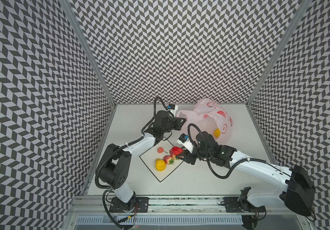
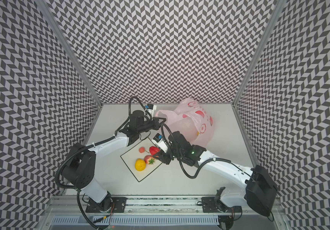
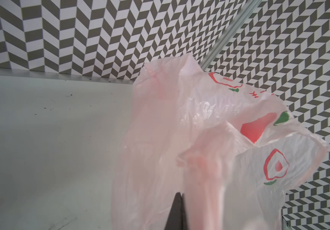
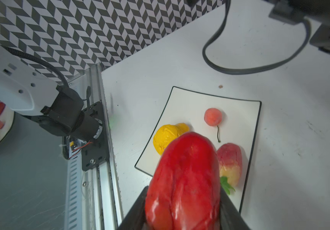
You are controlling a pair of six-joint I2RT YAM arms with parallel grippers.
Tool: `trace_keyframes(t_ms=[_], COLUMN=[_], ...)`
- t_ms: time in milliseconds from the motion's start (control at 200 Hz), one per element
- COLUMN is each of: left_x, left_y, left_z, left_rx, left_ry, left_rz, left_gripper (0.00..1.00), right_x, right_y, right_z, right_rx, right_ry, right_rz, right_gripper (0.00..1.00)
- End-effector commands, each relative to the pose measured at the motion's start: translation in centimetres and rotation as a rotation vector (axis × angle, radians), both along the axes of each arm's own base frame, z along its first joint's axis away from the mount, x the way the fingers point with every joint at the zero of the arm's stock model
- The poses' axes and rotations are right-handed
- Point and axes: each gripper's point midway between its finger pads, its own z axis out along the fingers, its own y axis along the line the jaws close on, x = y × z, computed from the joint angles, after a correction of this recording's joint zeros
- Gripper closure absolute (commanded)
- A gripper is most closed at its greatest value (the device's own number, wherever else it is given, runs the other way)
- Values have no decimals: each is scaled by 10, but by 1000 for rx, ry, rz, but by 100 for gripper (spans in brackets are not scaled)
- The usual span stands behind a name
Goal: Take the fake fruits out of the plastic bag
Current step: 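Carry the red strawberry onto the white plate and open the right gripper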
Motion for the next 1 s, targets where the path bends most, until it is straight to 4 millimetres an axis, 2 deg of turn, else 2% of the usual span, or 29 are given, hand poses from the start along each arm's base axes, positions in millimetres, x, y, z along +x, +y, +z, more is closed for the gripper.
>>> trace_keyframes(t_ms=[0,145,306,431,586,691,881,997], left_x=[6,16,21,18,15,14,13,13], left_y=[6,15,24,25,27,27,28,28], left_z=[-3,-12,-13,-11,-18,-18,-19,-18], left_rx=[19,49,44,38,42,41,43,42], left_ry=[-6,11,20,17,35,37,44,42], left_rz=[-40,-44,-29,-29,-31,-30,-28,-26], left_gripper=[100,100,100,100,100,100,100,100], right_x=[32,28,39,42,43,44,44,43], right_y=[24,57,80,93,101,102,101,100], right_z=[11,-6,-42,-71,-89,-103,-109,-98], right_rx=[12,-53,-150,-205,-226,-252,-266,-252], right_ry=[-185,-286,-252,-218,-194,-172,-167,-183], right_rz=[-64,79,143,198,226,234,232,234], right_gripper=[60,60,58,56,53,46,32,28])
